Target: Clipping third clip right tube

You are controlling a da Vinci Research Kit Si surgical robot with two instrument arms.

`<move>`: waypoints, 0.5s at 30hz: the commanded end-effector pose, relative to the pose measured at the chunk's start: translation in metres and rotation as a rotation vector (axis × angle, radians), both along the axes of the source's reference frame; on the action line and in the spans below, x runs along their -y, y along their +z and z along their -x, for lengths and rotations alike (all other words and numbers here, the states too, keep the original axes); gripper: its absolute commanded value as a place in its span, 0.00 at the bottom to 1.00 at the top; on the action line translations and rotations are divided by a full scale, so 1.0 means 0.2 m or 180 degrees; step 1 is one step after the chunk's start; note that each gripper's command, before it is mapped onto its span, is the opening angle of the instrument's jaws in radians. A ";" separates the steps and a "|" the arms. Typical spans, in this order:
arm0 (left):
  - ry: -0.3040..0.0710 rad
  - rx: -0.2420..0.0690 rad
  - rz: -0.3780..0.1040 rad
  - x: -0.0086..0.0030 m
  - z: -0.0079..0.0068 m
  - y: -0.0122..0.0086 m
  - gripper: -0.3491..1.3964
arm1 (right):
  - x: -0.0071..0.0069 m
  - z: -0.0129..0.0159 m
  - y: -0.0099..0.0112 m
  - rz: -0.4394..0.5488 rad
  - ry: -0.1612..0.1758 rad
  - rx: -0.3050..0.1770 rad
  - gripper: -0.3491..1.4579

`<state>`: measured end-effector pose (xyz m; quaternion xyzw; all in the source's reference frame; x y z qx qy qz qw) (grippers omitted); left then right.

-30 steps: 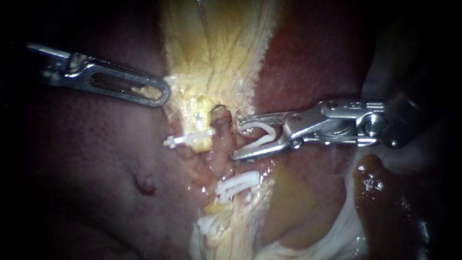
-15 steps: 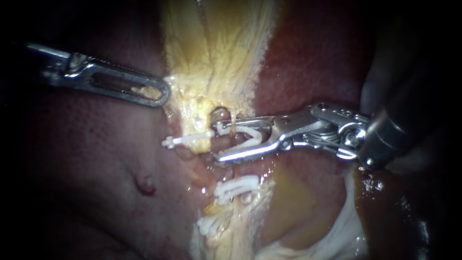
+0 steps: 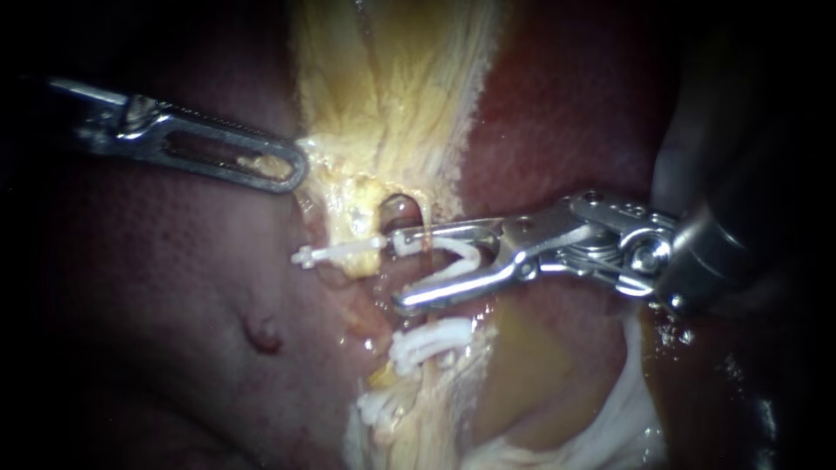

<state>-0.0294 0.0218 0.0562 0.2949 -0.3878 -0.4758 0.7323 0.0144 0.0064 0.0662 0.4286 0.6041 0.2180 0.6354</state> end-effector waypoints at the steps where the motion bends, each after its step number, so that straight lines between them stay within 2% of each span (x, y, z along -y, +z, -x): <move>1: 0.0001 0.0002 0.0000 0.000 0.000 0.000 0.00 | 0.000 0.000 -0.003 -0.0011 -0.0002 -0.0041 0.46; 7: 0.0001 0.0002 0.0000 0.000 0.000 0.000 0.00 | -0.002 -0.001 -0.010 -0.0039 0.0038 -0.0100 0.46; 15: 0.0001 0.0002 0.0000 0.000 0.000 0.001 0.00 | -0.004 0.000 -0.007 -0.0075 0.0037 -0.0089 0.40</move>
